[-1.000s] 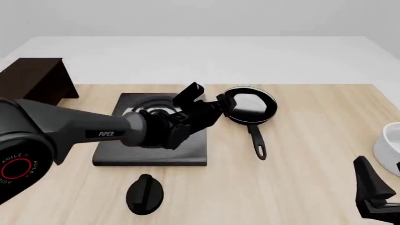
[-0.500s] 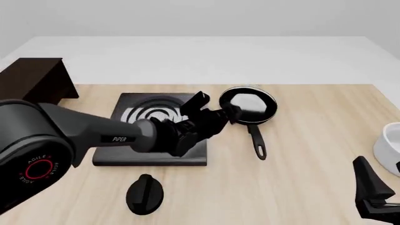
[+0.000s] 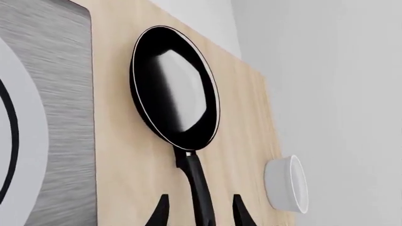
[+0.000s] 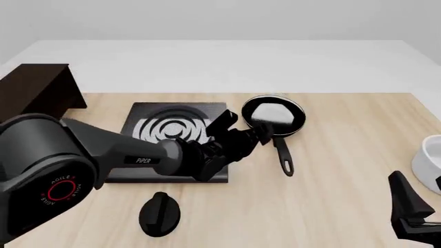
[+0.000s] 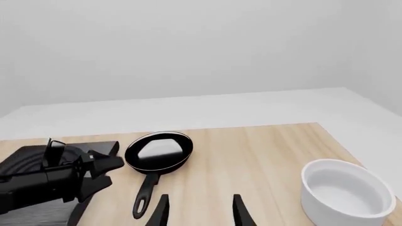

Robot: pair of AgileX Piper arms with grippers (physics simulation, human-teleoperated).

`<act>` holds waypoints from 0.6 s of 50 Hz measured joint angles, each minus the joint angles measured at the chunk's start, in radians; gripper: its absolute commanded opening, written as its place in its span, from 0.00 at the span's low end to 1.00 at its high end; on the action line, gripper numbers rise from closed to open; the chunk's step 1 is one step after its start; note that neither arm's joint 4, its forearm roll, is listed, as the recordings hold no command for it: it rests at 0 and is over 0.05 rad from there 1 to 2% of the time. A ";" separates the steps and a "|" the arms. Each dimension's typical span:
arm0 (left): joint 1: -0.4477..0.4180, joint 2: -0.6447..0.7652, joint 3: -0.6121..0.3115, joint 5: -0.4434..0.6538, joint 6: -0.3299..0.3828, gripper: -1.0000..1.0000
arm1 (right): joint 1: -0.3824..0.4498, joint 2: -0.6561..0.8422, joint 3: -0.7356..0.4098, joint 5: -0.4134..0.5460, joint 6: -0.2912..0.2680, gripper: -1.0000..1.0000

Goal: Put the frying pan on top of the cabinet.

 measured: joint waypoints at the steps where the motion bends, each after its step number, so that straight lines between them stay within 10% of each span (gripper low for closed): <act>1: 0.000 0.002 -0.003 0.001 0.000 1.00 | 0.000 0.001 0.000 -0.001 0.001 1.00; 30: -0.013 0.075 -0.051 -0.007 -0.025 1.00 | -0.004 0.017 0.000 -0.017 0.014 1.00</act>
